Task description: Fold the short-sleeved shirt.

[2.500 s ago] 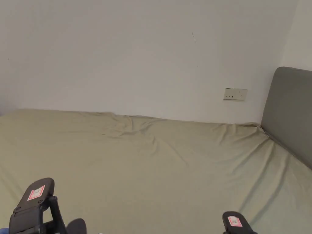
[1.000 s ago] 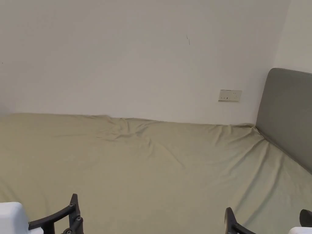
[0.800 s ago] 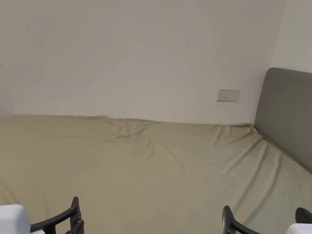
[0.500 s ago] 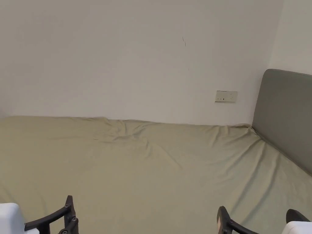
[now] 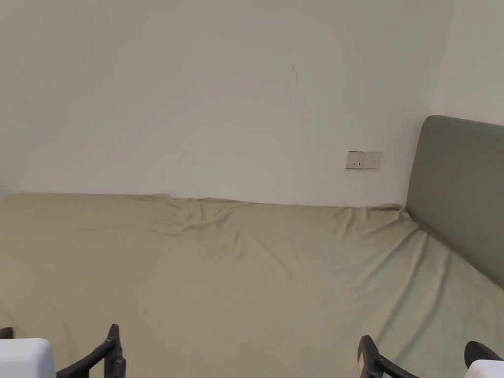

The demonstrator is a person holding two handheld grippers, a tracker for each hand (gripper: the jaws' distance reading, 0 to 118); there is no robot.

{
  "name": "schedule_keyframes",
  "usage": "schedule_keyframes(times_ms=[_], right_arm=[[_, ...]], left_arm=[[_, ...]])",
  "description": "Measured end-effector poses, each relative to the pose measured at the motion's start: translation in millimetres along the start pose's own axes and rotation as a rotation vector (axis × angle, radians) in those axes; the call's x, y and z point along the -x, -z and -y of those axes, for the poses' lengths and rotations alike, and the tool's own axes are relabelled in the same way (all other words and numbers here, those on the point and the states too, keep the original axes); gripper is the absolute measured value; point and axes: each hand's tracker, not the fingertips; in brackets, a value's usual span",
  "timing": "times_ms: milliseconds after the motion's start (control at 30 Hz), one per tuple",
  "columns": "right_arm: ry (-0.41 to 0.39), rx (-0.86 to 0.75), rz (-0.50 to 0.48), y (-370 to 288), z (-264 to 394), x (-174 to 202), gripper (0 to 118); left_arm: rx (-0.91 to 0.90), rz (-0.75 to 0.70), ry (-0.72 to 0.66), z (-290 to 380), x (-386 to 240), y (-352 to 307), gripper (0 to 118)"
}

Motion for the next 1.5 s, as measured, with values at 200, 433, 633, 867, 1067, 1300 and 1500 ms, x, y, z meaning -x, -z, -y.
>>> schedule_keyframes(times_ms=[200, 433, 633, 867, 1067, 1300, 1500], right_arm=[[-0.009, -0.002, 0.044, -4, 1, 2, 1], [0.01, 0.032, -0.043, 3, 0, 8, 1], [0.008, 0.033, -0.349, 35, -2, 86, 1], [0.034, 0.09, -0.827, 45, 8, 222, 1], [0.046, 0.143, -1.022, 41, 17, 294, 1], [0.019, 0.221, -0.965, 60, 31, 295, 1], [-0.064, 0.316, -0.806, 82, 49, 263, 1]], left_arm=[[0.04, 0.055, -0.026, 0, -8, 1, 0], [0.034, 0.095, -0.029, -3, -9, 0, 0], [0.067, -0.13, -0.044, 7, 58, -36, 0], [0.168, -0.623, -0.111, 32, 174, -106, 0], [0.201, -0.712, -0.145, 45, 214, -127, 0], [0.279, -0.567, -0.228, 82, 231, -63, 0], [0.307, -0.375, -0.386, 144, 257, 20, 44]])
